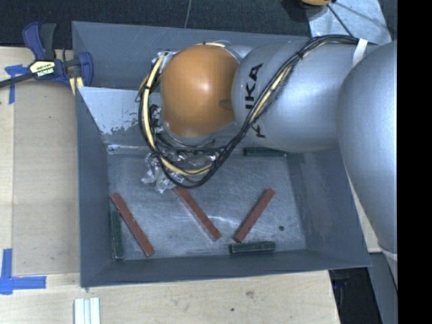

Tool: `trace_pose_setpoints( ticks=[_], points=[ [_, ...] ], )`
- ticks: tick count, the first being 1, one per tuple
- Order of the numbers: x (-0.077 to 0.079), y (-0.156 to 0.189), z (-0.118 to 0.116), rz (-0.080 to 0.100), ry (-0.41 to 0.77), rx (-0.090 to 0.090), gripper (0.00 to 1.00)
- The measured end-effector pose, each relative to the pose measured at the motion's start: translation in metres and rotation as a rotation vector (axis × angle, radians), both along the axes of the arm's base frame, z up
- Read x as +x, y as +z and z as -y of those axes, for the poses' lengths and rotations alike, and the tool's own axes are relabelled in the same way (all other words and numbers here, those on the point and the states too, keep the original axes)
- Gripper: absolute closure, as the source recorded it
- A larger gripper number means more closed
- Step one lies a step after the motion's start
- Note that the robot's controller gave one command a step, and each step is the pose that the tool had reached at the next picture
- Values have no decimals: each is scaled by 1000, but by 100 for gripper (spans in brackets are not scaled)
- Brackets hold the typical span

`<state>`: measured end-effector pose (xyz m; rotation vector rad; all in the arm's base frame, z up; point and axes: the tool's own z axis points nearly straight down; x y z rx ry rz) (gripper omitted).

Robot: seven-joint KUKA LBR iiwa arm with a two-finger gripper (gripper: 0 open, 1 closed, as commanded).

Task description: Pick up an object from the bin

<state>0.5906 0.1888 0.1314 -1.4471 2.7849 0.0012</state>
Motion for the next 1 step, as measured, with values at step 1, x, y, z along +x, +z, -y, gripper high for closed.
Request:
trace_pose_setpoints(
  ticks=[1],
  points=[
    [4,17,13,3,101,0,0]
  ],
)
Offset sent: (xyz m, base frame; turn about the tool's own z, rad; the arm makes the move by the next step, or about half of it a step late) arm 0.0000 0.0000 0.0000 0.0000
